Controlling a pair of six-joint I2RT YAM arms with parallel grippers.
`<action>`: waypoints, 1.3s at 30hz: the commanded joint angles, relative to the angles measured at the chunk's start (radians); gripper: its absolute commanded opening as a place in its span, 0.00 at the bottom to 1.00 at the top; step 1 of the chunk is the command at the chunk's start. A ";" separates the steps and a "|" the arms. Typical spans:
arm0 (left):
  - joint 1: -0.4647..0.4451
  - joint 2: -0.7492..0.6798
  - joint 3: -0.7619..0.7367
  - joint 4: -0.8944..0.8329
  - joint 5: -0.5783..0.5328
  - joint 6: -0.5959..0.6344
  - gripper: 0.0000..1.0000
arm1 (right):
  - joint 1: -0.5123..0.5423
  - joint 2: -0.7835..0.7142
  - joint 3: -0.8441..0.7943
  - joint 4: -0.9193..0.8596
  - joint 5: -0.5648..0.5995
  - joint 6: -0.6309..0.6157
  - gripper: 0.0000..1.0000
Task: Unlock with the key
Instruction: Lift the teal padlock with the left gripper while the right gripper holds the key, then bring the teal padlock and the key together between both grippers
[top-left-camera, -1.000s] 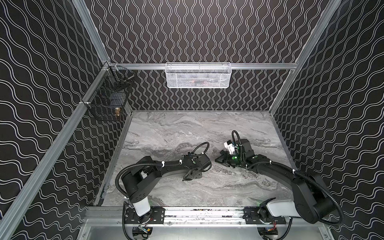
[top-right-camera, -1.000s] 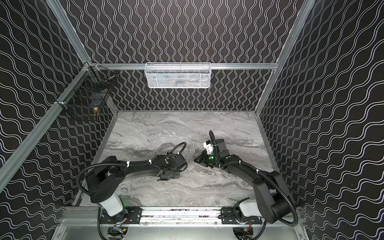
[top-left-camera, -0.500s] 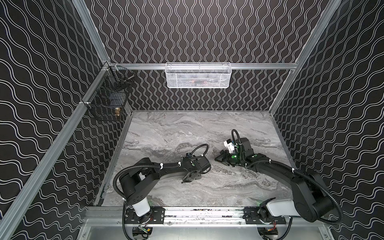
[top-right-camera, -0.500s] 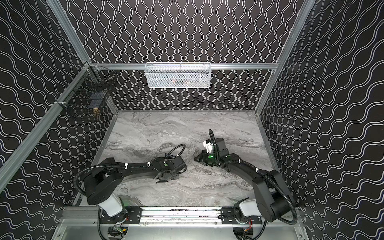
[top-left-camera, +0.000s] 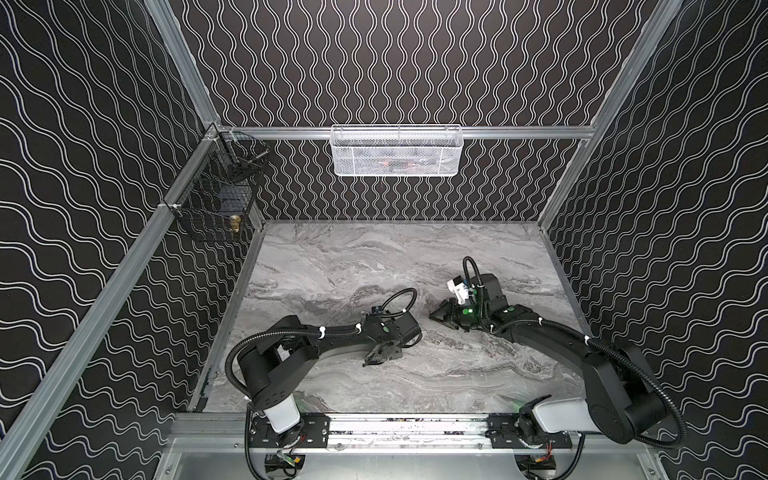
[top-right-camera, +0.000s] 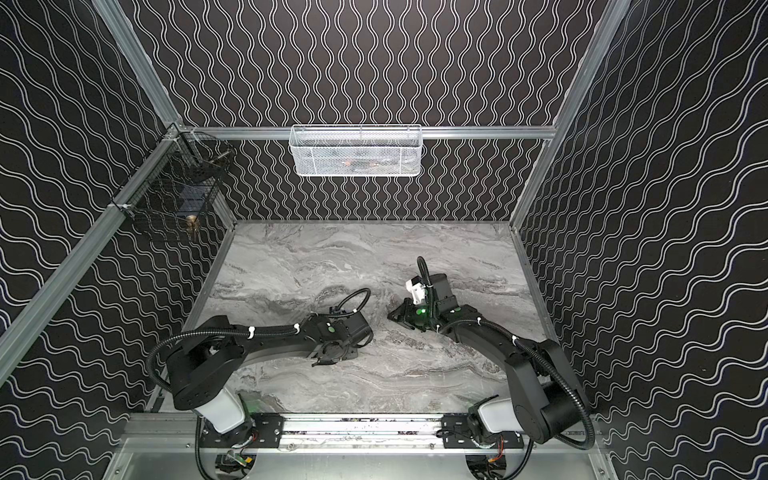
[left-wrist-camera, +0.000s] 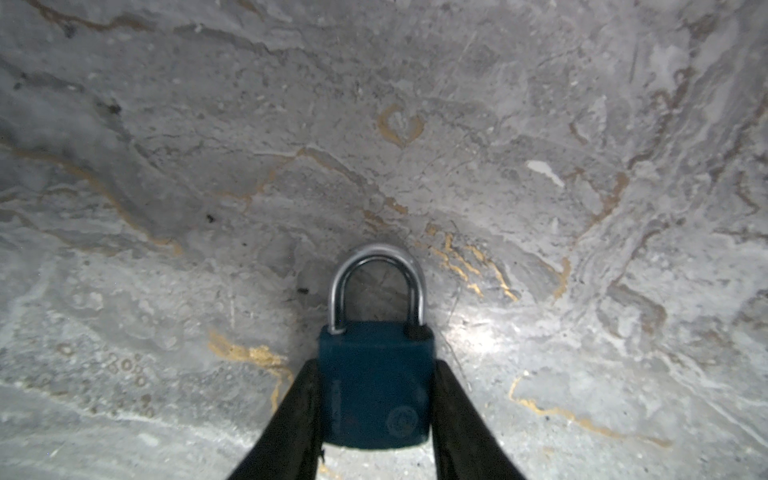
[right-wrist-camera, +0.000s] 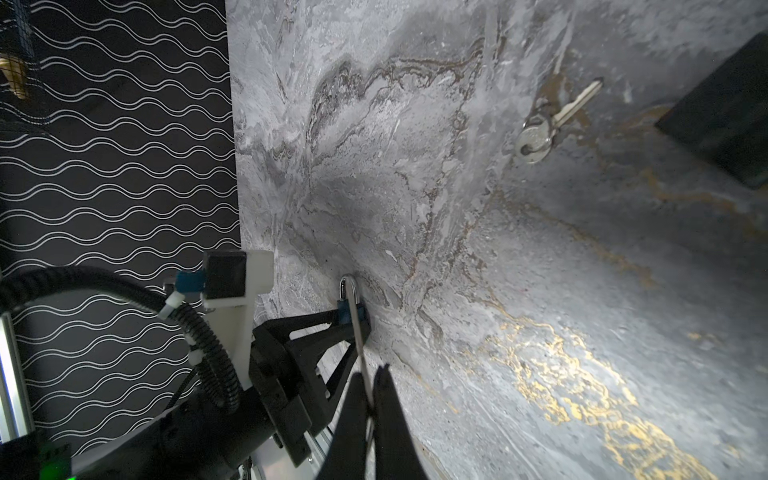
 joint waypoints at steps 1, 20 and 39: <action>0.001 -0.003 0.000 -0.068 0.085 -0.007 0.37 | 0.025 0.001 0.006 -0.007 0.005 -0.002 0.00; 0.106 -0.281 0.040 -0.083 -0.123 -0.138 0.24 | 0.248 -0.055 -0.026 0.045 0.131 0.113 0.00; 0.157 -0.394 0.053 -0.057 -0.122 -0.225 0.21 | 0.529 0.093 -0.014 0.522 0.359 0.297 0.00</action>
